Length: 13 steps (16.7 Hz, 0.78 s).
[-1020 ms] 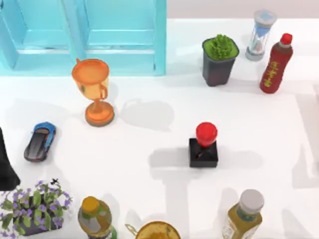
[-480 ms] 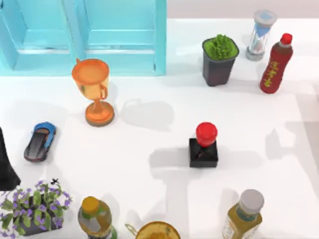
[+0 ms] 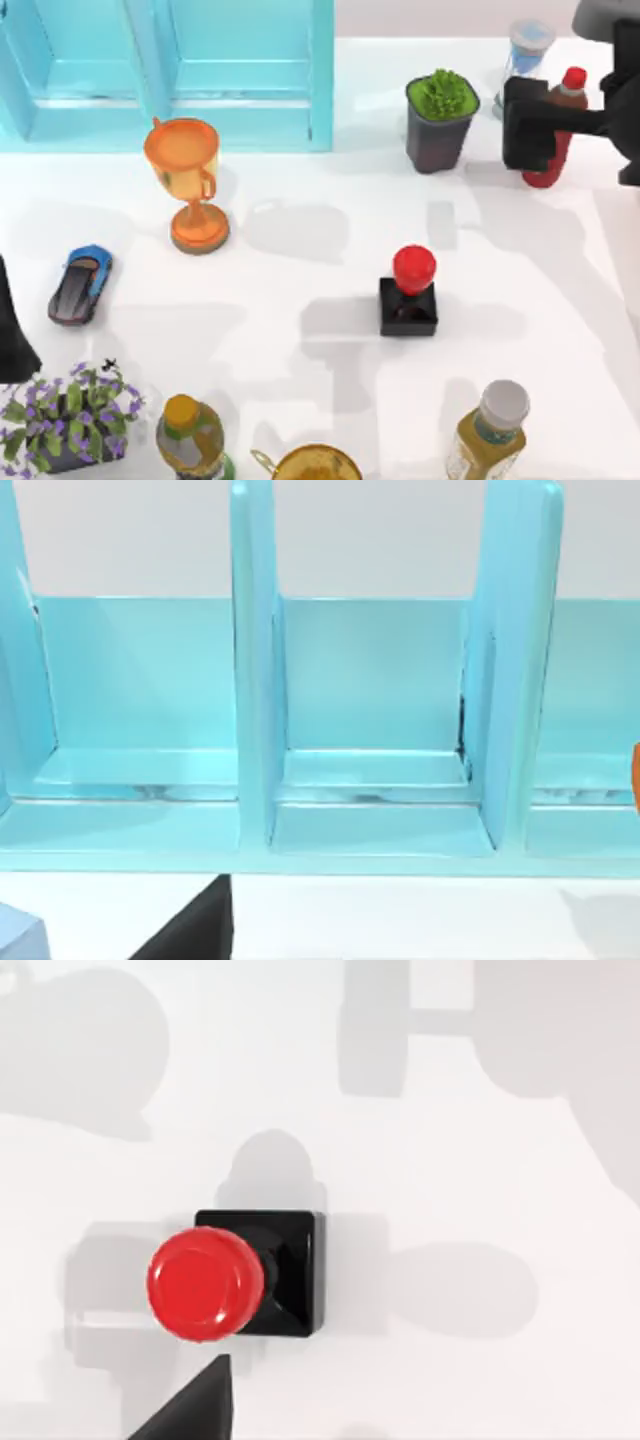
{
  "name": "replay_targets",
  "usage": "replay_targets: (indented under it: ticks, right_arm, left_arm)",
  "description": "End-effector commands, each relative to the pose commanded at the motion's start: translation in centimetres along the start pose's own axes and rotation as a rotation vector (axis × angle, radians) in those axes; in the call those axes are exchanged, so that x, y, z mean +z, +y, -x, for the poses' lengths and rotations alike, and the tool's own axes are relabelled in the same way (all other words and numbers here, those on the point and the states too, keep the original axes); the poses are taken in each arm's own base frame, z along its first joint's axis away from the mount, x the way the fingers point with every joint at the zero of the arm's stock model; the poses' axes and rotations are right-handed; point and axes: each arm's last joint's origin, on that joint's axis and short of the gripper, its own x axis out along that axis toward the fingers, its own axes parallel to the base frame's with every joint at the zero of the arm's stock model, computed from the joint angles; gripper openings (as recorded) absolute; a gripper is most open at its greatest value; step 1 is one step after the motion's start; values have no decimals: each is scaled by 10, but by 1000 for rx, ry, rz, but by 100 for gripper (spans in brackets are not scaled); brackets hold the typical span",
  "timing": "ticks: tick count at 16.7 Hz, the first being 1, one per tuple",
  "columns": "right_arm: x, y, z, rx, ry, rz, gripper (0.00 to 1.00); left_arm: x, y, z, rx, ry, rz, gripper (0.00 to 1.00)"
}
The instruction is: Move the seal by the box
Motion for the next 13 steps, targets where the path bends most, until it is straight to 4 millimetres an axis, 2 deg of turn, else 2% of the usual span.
replay_targets:
  ticks: [3,7,10,13]
  right_arm:
    - [22,43,-33,-60,176,3,100]
    - [30,88,-76,-145,342,16,100]
    - [29,107,-97,-190,410,24,100]
    - [28,112,-102,-202,426,27,100]
  left_arm:
    - [0,0,0,0,0,0,100]
    - [0,0,0,0,0,0,100]
    - [0,0,0,0,0,0,100]
    - [0,0,0,0,0,0,100]
